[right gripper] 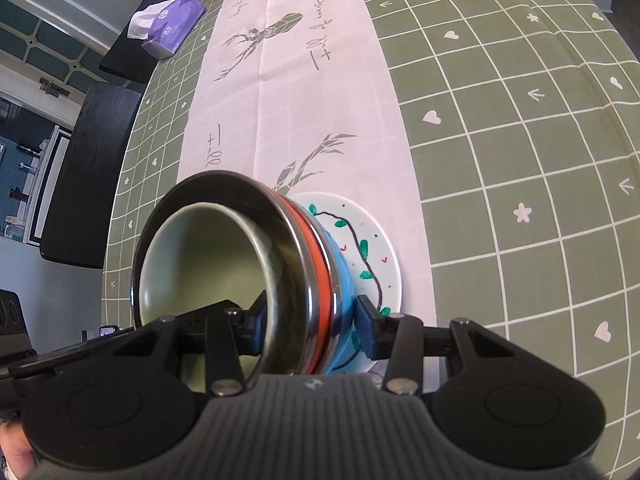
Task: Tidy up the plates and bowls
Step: 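Carry the bowl stack with the right gripper to the Fruity plate, then lower the bowl stack onto the Fruity plate and open the right gripper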
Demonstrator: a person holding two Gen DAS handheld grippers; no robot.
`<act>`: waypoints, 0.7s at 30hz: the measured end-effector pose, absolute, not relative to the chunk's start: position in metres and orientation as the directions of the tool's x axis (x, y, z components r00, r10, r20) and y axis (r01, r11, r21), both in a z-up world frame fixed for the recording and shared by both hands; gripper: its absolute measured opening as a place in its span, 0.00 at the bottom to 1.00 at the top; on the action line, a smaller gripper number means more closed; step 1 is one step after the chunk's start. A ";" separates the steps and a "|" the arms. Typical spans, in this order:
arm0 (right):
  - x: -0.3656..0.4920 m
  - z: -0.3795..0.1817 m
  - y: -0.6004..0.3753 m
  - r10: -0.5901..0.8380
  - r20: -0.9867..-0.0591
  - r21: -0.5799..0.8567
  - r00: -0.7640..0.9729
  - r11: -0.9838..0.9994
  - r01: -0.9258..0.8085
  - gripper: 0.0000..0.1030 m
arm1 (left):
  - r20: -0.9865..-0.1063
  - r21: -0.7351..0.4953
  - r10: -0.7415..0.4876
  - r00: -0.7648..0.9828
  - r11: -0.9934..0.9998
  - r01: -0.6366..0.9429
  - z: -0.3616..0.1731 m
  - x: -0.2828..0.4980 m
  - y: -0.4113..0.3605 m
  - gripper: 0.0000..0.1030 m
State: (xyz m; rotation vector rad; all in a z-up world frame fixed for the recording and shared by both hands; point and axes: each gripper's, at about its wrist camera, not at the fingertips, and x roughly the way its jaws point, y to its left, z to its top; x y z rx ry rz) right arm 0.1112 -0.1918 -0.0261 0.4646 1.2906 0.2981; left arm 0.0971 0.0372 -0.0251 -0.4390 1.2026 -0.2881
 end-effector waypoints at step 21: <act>0.111 -0.009 -0.200 0.456 -0.839 0.490 0.298 0.871 0.045 0.64 | -0.793 -0.449 -0.420 0.441 0.893 0.041 0.000 0.093 0.039 0.81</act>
